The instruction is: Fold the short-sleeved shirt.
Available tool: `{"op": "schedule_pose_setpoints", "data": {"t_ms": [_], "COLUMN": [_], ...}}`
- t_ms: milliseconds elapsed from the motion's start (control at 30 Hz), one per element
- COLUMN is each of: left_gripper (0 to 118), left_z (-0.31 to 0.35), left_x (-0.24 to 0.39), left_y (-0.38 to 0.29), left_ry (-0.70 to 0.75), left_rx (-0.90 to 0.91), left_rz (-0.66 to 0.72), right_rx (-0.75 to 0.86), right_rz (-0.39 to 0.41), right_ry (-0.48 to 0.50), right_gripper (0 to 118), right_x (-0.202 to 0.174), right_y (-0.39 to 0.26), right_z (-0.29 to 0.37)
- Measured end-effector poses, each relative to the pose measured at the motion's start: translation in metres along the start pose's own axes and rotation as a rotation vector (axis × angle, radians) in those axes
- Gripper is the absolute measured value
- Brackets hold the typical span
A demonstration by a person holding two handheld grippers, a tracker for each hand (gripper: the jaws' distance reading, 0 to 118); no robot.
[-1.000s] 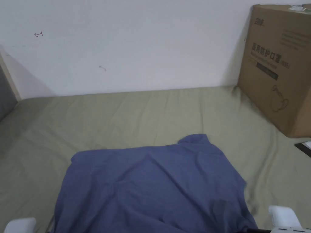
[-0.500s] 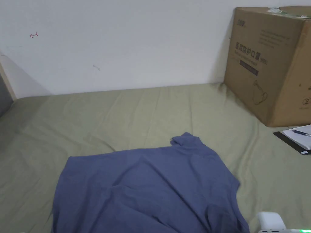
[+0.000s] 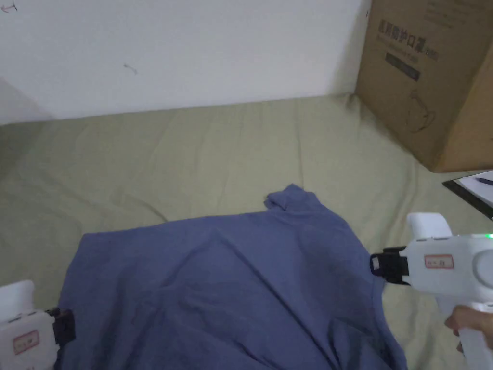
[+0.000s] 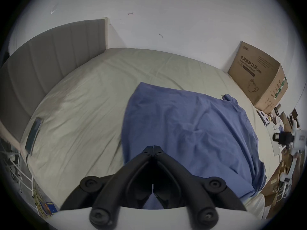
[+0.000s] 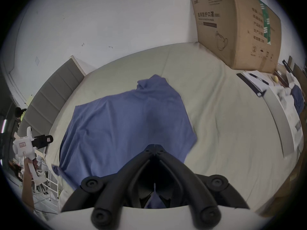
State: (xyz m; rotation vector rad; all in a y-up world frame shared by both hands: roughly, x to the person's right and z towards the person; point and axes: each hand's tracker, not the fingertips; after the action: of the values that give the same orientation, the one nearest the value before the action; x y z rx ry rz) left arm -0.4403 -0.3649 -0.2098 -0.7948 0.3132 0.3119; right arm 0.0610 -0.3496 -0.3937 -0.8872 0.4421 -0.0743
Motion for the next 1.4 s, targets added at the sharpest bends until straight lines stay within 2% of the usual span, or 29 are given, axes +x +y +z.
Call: {"op": "schedule_pose_setpoints", "data": {"t_ms": [167,233,267,300,367,467,533,567,600,633,667,700,733,767,833,967,1000,1033,1100,1133,1233,1400], "left_gripper": [0,0,0,0,0,0,0,0,0,0,0,0,0,0,0,0,8,29,100,110,111,109], "left_z": [-0.03,-0.039,-0.044,-0.049,-0.057,-0.067,-0.072,-0.074,-0.076,-0.077,-0.079,-0.08,-0.082,-0.084,-0.087,-0.096,-0.1,-0.106,-0.125,-0.137,-0.169,-0.23], "left_x": [0.021,0.025,0.024,0.024,0.026,0.024,0.022,0.022,0.022,0.022,0.019,0.019,0.019,0.019,0.018,0.01,0.009,0.008,0.002,-0.002,-0.013,-0.023], "left_y": [0.025,0.031,0.035,0.037,0.038,0.04,0.04,0.04,0.04,0.039,0.04,0.04,0.041,0.042,0.047,0.068,0.076,0.085,0.106,0.118,0.145,0.17], "left_ry": [0.012,-0.003,-0.004,-0.008,-0.008,-0.012,-0.014,-0.012,-0.007,-0.004,-0.002,-0.002,-0.001,-0.001,0.003,-0.015,-0.026,-0.03,-0.013,-0.014,-0.001,0.115], "left_rx": [0.013,0.01,0.012,0.01,0.01,0.001,-0.005,-0.009,-0.013,-0.015,-0.017,-0.02,-0.024,-0.026,-0.031,-0.031,-0.036,-0.04,-0.054,-0.081,-0.104,-0.182], "left_rz": [-0.079,-0.089,-0.092,-0.097,-0.099,-0.087,-0.084,-0.086,-0.088,-0.087,-0.085,-0.083,-0.081,-0.084,-0.095,-0.091,-0.098,-0.103,-0.099,-0.088,-0.008,-0.029], "right_rx": [-0.015,-0.072,-0.079,-0.065,-0.074,-0.179,-0.194,-0.202,-0.235,-0.275,-0.303,-0.288,-0.272,-0.277,-0.267,-0.28,-0.279,-0.277,-0.276,-0.276,-0.274,-0.274], "right_rz": [-0.028,-0.023,-0.013,-0.013,-0.009,-0.021,-0.008,-0.006,0.005,0.026,0.036,0.08,0.092,0.091,0.123,0.113,0.112,0.109,0.103,0.088,0.078,0.103], "right_ry": [-0.009,-0.07,-0.077,-0.07,-0.048,-0.066,-0.079,-0.09,-0.103,-0.112,-0.16,-0.219,-0.175,-0.175,-0.181,-0.179,-0.178,-0.174,-0.164,-0.159,-0.152,-0.154], "right_gripper": [2,53,70,84,94,93,89,83,60,55,52,50,48,42,3,3,3,3,3,3,3,3], "right_x": [0.016,0.018,0.018,0.02,0.025,0.029,0.034,0.034,0.035,0.036,0.033,0.029,0.024,0.021,0.018,0.019,0.02,0.021,0.024,0.026,0.028,0.026], "right_y": [0.056,0.076,0.085,0.09,0.104,0.119,0.123,0.123,0.123,0.12,0.115,0.112,0.114,0.117,0.119,0.12,0.12,0.12,0.12,0.12,0.118,0.118], "right_z": [-0.064,-0.086,-0.097,-0.106,-0.13,-0.168,-0.189,-0.199,-0.208,-0.219,-0.226,-0.227,-0.225,-0.223,-0.22,-0.222,-0.22,-0.22,-0.219,-0.22,-0.223,-0.226]}}
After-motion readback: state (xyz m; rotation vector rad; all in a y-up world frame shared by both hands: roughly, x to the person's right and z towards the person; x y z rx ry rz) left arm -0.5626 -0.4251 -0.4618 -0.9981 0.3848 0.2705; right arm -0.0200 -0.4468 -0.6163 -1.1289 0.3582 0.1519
